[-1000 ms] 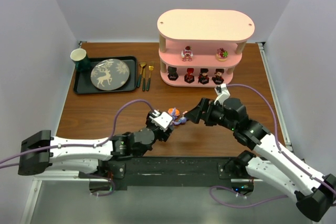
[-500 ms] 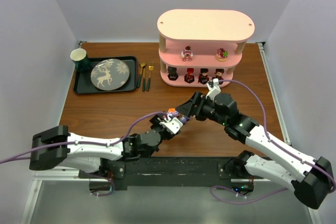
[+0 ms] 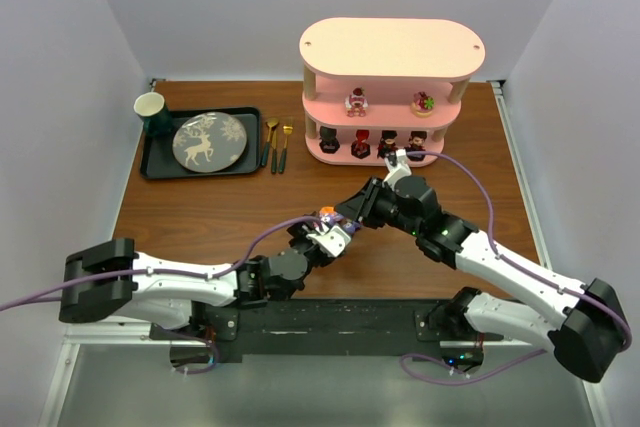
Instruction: Place and organize the plastic toys onto the shelf
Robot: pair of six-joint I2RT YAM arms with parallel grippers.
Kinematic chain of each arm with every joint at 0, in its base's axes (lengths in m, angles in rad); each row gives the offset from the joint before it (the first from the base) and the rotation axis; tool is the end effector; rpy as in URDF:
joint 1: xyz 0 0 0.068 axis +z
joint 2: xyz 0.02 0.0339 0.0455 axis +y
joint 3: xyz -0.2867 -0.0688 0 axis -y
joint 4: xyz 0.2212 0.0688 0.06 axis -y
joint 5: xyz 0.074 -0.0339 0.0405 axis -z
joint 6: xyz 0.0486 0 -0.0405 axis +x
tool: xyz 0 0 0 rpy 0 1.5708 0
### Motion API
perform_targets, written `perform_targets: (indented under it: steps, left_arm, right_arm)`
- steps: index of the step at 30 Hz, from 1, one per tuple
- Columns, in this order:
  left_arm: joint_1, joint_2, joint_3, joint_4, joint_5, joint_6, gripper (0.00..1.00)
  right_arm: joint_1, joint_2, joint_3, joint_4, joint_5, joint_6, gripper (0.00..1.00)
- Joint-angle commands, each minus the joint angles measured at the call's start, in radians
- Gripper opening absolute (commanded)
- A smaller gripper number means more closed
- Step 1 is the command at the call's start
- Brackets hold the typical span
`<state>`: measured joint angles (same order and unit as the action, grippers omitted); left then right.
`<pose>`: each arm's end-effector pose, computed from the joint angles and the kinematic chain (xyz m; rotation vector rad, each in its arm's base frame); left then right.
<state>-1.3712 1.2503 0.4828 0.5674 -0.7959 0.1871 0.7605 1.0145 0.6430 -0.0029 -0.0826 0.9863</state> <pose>0.0809 -0.2248 0.2537 0.7424 1.5442 -0.1740 0.1497 0.1480 0.2878 0.1824 2.1471 1.1824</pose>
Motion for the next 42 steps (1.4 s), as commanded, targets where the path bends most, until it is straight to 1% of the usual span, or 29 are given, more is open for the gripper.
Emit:
perform_targets:
  steps: [1, 3, 4, 6, 7, 8, 9, 10, 11, 12, 13, 15, 17, 18, 20, 21, 23, 24, 25, 27, 28, 31, 33, 34, 35, 36, 39, 41, 42]
  left_arm:
    - [-0.006, 0.003, 0.059, 0.068, -0.032, -0.004, 0.32]
    - [-0.008, 0.005, 0.077, 0.013, -0.029, -0.044, 0.4]
    - [-0.006, 0.005, 0.091, -0.007, -0.028, -0.058, 0.46]
    - [-0.006, 0.0, 0.1, -0.047, -0.028, -0.093, 0.52]
    - [-0.006, -0.002, 0.105, -0.058, -0.028, -0.106, 0.6]
    - [-0.006, -0.014, 0.105, -0.07, -0.025, -0.135, 0.64]
    - [-0.008, -0.023, 0.106, -0.099, -0.019, -0.15, 0.66]
    - [-0.006, -0.032, 0.106, -0.112, -0.006, -0.165, 0.73]
    - [-0.008, -0.052, 0.103, -0.124, -0.002, -0.179, 0.77]
    - [-0.008, -0.064, 0.1, -0.151, 0.006, -0.22, 0.89]
    - [-0.006, -0.075, 0.1, -0.171, 0.009, -0.242, 0.95]
    - [-0.006, -0.113, 0.102, -0.245, 0.039, -0.305, 1.0]
    - [-0.006, -0.167, 0.102, -0.325, 0.069, -0.362, 1.0]
    - [-0.003, -0.19, 0.1, -0.349, 0.107, -0.374, 1.0]
    - [0.006, -0.263, 0.1, -0.423, 0.153, -0.406, 1.0]
    - [0.017, -0.291, 0.1, -0.446, 0.22, -0.411, 1.0]
    - [0.059, -0.371, 0.103, -0.497, 0.291, -0.42, 1.0]
    - [0.078, -0.394, 0.105, -0.508, 0.358, -0.42, 1.0]
    - [0.118, -0.417, 0.109, -0.517, 0.386, -0.422, 1.0]
    - [0.153, -0.456, 0.129, -0.54, 0.449, -0.417, 1.0]
    - [0.171, -0.462, 0.137, -0.543, 0.451, -0.408, 1.0]
    - [0.175, -0.445, 0.184, -0.549, 0.448, -0.422, 1.0]
    - [0.175, -0.395, 0.238, -0.563, 0.445, -0.449, 1.0]
    - [0.175, -0.373, 0.258, -0.564, 0.443, -0.486, 1.0]
    - [0.175, -0.326, 0.278, -0.61, 0.439, -0.506, 1.0]
    - [0.175, -0.301, 0.319, -0.624, 0.437, -0.526, 1.0]
    - [0.175, -0.227, 0.376, -0.662, 0.431, -0.571, 0.99]
    - [0.175, -0.198, 0.388, -0.666, 0.429, -0.569, 0.97]
    - [0.175, -0.192, 0.396, -0.669, 0.42, -0.569, 0.92]
  right_arm:
    - [0.013, 0.003, 0.047, 0.044, 0.018, -0.004, 0.1]
    - [0.013, -0.001, 0.049, 0.028, 0.021, -0.017, 0.0]
    - [0.013, -0.005, 0.049, 0.023, 0.023, -0.027, 0.0]
    - [0.013, -0.011, 0.049, 0.017, 0.027, -0.04, 0.0]
    - [0.013, -0.014, 0.049, 0.014, 0.029, -0.055, 0.0]
    - [0.011, -0.016, 0.05, 0.006, 0.032, -0.063, 0.0]
    - [0.013, -0.019, 0.052, 0.006, 0.035, -0.07, 0.0]
    - [0.013, -0.022, 0.053, -0.015, 0.04, -0.084, 0.0]
    - [0.013, -0.025, 0.053, -0.019, 0.053, -0.092, 0.0]
    - [0.013, -0.027, 0.055, -0.019, 0.058, -0.112, 0.0]
    - [0.013, -0.028, 0.057, -0.017, 0.064, -0.127, 0.0]
    - [0.013, -0.028, 0.064, -0.031, 0.075, -0.193, 0.0]
    - [0.013, -0.031, 0.075, -0.037, 0.075, -0.259, 0.0]
    - [0.013, -0.034, 0.078, -0.039, 0.07, -0.334, 0.0]
    - [0.011, -0.04, 0.09, -0.055, 0.058, -0.418, 0.0]
    - [0.011, -0.045, 0.098, -0.066, 0.04, -0.508, 0.0]
    - [0.011, -0.048, 0.119, -0.095, 0.017, -0.595, 0.0]
    - [0.011, -0.051, 0.13, -0.107, 0.001, -0.673, 0.0]
    - [0.011, -0.053, 0.15, -0.118, -0.031, -0.705, 0.0]
    - [0.011, -0.059, 0.162, -0.134, -0.06, -0.783, 0.0]
    - [0.01, -0.06, 0.165, -0.131, -0.08, -0.805, 0.0]
    - [0.011, -0.063, 0.167, -0.115, -0.103, -0.873, 0.0]
    - [0.01, -0.06, 0.167, -0.108, -0.112, -0.899, 0.0]
    - [0.01, -0.059, 0.168, -0.106, -0.118, -0.906, 0.0]
    - [0.01, -0.056, 0.168, -0.1, -0.114, -0.908, 0.0]
    - [0.011, -0.056, 0.168, -0.097, -0.111, -0.91, 0.0]
    - [0.011, -0.045, 0.178, -0.097, -0.105, -0.911, 0.0]
    - [0.011, -0.036, 0.185, -0.104, -0.106, -0.91, 0.0]
    - [0.01, -0.036, 0.188, -0.105, -0.102, -0.904, 0.0]
